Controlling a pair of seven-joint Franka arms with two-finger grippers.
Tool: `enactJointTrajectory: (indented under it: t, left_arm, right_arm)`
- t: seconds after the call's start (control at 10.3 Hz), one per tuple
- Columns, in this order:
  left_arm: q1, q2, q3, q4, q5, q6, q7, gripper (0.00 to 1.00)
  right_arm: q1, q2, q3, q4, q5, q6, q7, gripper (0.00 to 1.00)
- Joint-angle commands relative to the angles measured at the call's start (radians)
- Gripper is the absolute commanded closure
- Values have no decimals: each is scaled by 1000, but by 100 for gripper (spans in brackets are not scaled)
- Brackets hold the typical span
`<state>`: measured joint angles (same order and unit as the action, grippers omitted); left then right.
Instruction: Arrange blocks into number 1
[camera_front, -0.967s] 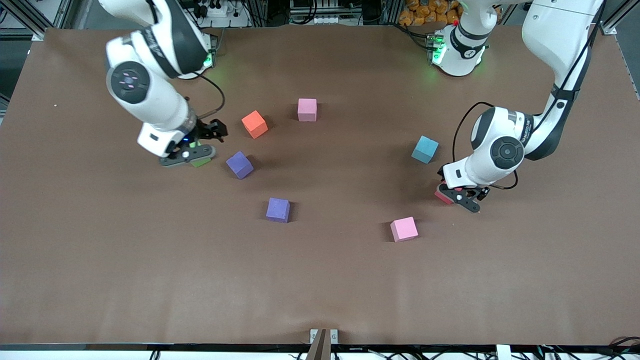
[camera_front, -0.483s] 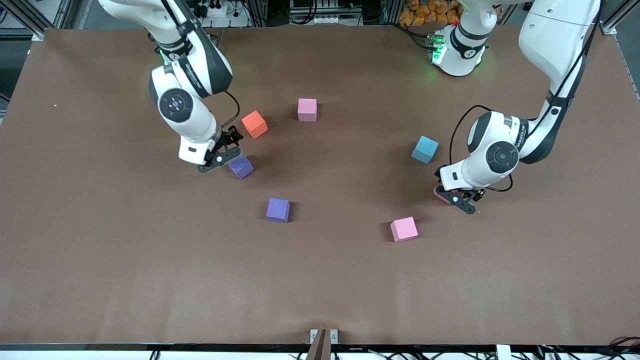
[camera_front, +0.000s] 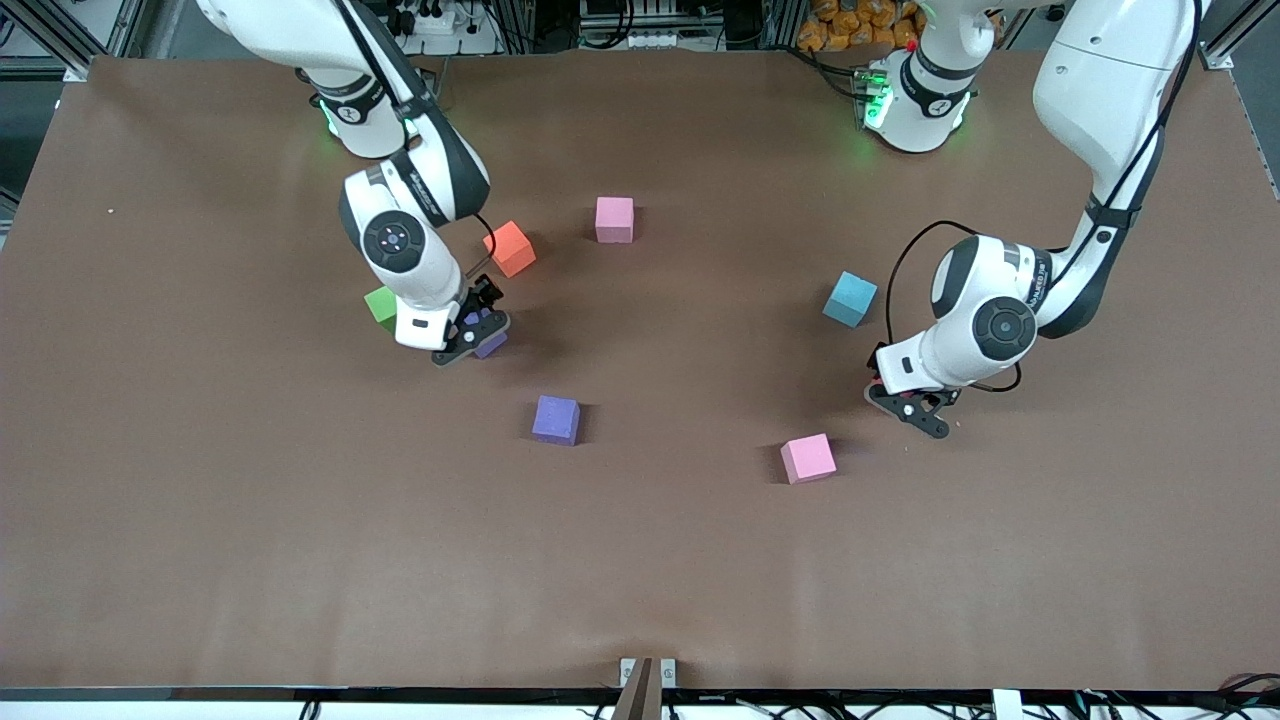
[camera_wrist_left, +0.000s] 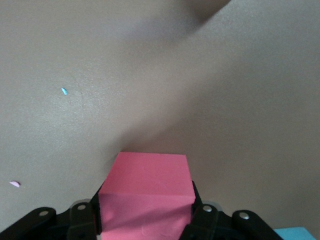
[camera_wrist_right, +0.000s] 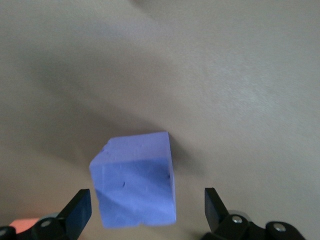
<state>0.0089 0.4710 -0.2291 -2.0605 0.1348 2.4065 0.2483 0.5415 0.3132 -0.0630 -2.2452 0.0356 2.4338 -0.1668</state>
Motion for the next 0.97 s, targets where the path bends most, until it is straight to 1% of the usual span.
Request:
enactJointTrajectory:
  t: [0.0,0.19,0.29,0.39,0.48,0.68,0.77,0.87]
  left_arm:
    - [-12,8,-1,11,-18,2,-50,100]
    - [-7,-2,-1,51,-23,-19,-105,100]
    - [-4,-9,-1,71,-24,-50,-121,100]
    - [-6,-24,-2,89,-29,-87,-141,100]
    - [-12,-35,-19,101,-38,-111,-183,100]
    - [-15,-38,-79,102,-40,-115,-336,100]
    - [-18,-38,-108,102,-38,-115,-393,100]
    - [-17,-40,-133,102,-38,-116,-426,100]
  right_arm:
    - [12,23,-6,7,-13,11,-8,0]
    - [12,32,-6,7,-13,13,-8,0]
    - [15,35,-6,7,-14,24,-10,0]
    - [31,40,-6,10,-25,28,-23,57]
    - [32,43,-6,12,-25,27,-19,100]
    - [34,38,-6,21,-20,10,-13,100]
    - [35,35,-3,29,-14,2,21,100]
    - [44,35,6,48,-14,-15,95,100]
